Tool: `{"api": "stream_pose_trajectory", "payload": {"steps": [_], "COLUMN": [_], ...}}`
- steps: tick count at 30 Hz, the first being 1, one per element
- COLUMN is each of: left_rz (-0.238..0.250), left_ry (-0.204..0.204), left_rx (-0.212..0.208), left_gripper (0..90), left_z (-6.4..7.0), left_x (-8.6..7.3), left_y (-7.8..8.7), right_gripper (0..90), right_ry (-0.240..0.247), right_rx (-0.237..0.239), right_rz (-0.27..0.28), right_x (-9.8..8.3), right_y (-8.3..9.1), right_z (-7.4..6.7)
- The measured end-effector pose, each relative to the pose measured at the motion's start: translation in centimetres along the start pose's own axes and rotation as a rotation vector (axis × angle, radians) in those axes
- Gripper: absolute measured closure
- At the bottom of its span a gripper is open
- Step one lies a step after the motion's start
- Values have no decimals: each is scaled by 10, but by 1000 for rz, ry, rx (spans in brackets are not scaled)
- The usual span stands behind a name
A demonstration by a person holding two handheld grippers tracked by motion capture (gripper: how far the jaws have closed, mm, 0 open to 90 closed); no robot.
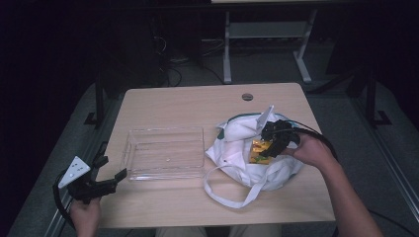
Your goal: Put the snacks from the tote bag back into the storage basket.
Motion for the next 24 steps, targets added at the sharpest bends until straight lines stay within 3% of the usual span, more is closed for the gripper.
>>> {"api": "stream_pose_trajectory", "payload": {"steps": [16, 24], "left_rz": [6, 5], "left_ry": [11, 5], "left_rx": [4, 7], "left_gripper": [128, 128], "left_z": [0, -1], "left_x": [0, 0], "left_y": [0, 1], "right_gripper": [517, 523], "right_ry": [19, 15], "right_rx": [-13, 7], "right_rz": [-25, -43], "right_x": [4, 8], "right_y": [3, 5], "right_z": [4, 6]}}
Point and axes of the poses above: each handheld gripper's, and its own axes: y roughly backward along the jaws, x roughly out of its top, z roughly to its right, the point moved 1 cm from there along -y, roughly forward along the jaws
